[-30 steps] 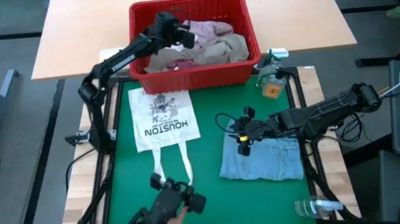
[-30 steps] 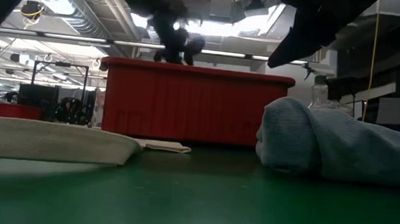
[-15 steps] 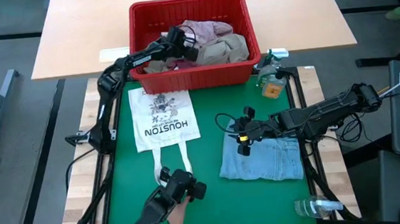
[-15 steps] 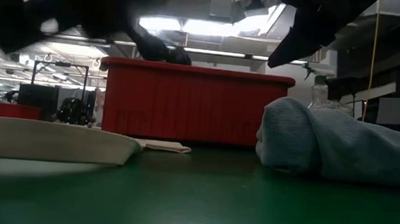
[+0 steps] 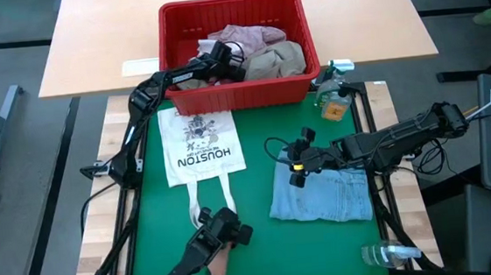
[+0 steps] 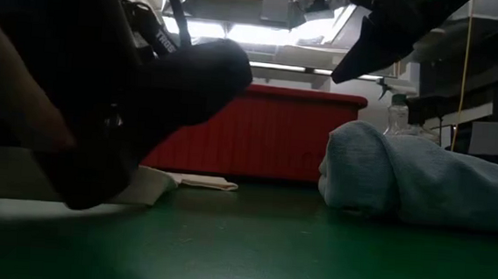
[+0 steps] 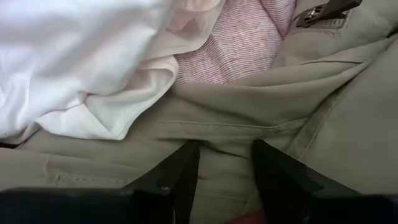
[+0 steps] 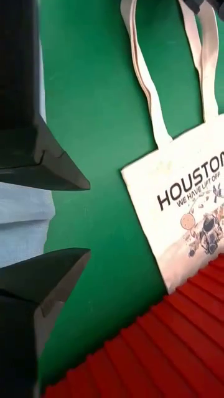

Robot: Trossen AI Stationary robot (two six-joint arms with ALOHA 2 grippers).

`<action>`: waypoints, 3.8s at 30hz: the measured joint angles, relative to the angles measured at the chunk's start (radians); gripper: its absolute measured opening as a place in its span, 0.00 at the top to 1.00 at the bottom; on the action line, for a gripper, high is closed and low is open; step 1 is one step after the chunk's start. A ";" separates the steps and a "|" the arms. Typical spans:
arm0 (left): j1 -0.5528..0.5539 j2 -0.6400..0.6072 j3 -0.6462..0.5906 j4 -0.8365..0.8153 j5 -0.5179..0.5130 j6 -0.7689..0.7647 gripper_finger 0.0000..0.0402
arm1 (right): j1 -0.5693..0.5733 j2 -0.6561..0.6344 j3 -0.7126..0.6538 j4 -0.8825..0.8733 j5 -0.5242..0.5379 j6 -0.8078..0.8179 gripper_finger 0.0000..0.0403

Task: Fold laundry
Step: Remove the gray shorts from the red bin

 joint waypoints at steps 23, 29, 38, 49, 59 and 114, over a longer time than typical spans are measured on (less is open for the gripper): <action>-0.036 -0.116 -0.010 -0.080 0.083 0.007 1.00 | 0.000 0.000 0.000 -0.001 0.021 0.007 0.60; -0.057 -0.230 -0.010 -0.089 0.085 0.010 1.00 | 0.000 0.000 0.000 -0.002 0.021 0.006 0.60; -0.088 -0.392 -0.008 -0.082 0.083 0.010 1.00 | 0.000 0.000 0.000 -0.002 0.021 0.006 0.60; -0.135 -0.532 -0.007 -0.079 0.080 0.010 1.00 | 0.000 0.000 0.000 -0.002 0.020 0.006 0.60; -0.152 -0.627 -0.006 -0.071 0.072 0.010 1.00 | -0.022 -0.046 0.031 -0.044 0.097 -0.012 0.60; -0.300 -0.836 -0.005 -0.040 0.081 0.002 1.00 | -0.864 0.098 0.190 0.243 -0.588 -0.112 0.60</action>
